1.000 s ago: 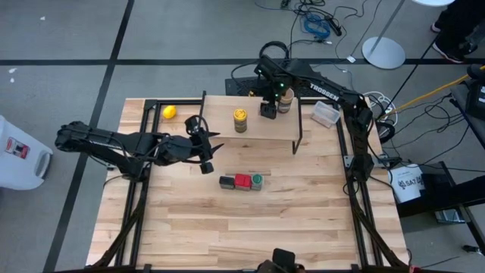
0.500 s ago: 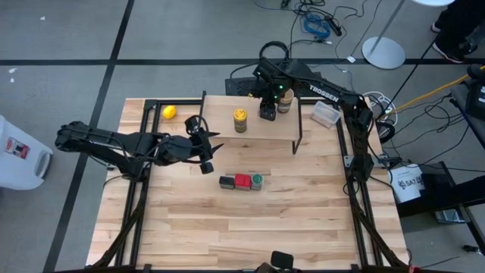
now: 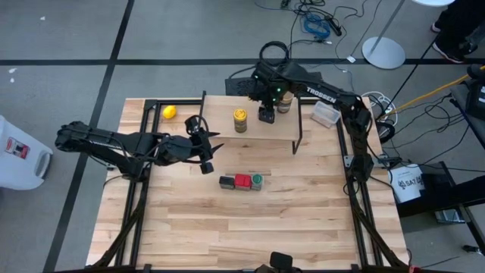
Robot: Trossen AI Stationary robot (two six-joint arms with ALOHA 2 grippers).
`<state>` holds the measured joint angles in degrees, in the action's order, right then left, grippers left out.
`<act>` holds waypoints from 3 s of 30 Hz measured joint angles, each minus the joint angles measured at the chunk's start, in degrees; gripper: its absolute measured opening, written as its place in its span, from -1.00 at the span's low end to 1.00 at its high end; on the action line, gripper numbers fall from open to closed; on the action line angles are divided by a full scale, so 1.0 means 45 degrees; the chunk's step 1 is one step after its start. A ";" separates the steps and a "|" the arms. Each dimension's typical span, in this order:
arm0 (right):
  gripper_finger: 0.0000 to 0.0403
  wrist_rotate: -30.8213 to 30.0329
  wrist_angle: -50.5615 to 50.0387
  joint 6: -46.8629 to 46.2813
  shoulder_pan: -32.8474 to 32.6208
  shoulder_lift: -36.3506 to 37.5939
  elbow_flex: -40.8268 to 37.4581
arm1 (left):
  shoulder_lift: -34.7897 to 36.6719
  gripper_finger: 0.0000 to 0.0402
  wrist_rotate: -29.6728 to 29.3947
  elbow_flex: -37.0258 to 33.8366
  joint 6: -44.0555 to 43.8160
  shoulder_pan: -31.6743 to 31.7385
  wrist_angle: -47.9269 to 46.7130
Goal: Shelf spices
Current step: Remove the transparent seasoning bottle from the shelf
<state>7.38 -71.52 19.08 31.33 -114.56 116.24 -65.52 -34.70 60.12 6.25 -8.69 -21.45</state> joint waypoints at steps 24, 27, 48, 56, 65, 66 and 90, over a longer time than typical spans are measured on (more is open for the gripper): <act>-0.19 0.0012 -0.0428 0.0262 -0.0798 0.0972 0.0041 | -0.0005 -0.13 -0.0002 0.0000 0.0002 0.0000 0.0090; -0.19 0.0015 -0.0702 -0.0032 -0.1117 0.1554 0.0041 | -0.0005 -0.13 0.0000 0.0000 -0.0078 0.0000 0.0468; -0.19 0.0103 0.1957 0.0088 -0.7381 0.3054 0.0014 | -0.0229 -0.08 0.5509 -0.0262 -0.3330 -0.0096 0.1578; -0.19 -0.0001 0.3549 0.1274 -0.9028 0.3035 -0.0451 | -0.0612 0.14 0.6996 -0.0364 -0.3656 -0.0172 0.1938; -0.19 -0.1032 0.4396 0.0970 -0.9407 0.3020 -0.1352 | -0.0607 0.39 0.8005 -0.0364 -0.3637 -0.0529 0.2293; -0.19 -0.1039 0.4508 0.1017 -0.9403 0.3020 -0.1405 | -0.0610 0.40 0.8026 -0.0364 -0.3653 -0.0546 0.2293; -0.18 -0.1044 0.4813 0.1636 -0.9199 0.2209 -0.1460 | -0.2234 0.40 0.8341 -0.0364 -0.3306 -0.0573 0.3232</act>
<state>2.68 -49.87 26.44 -10.07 -104.62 109.67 -75.57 2.83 58.48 -8.62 -11.27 -6.91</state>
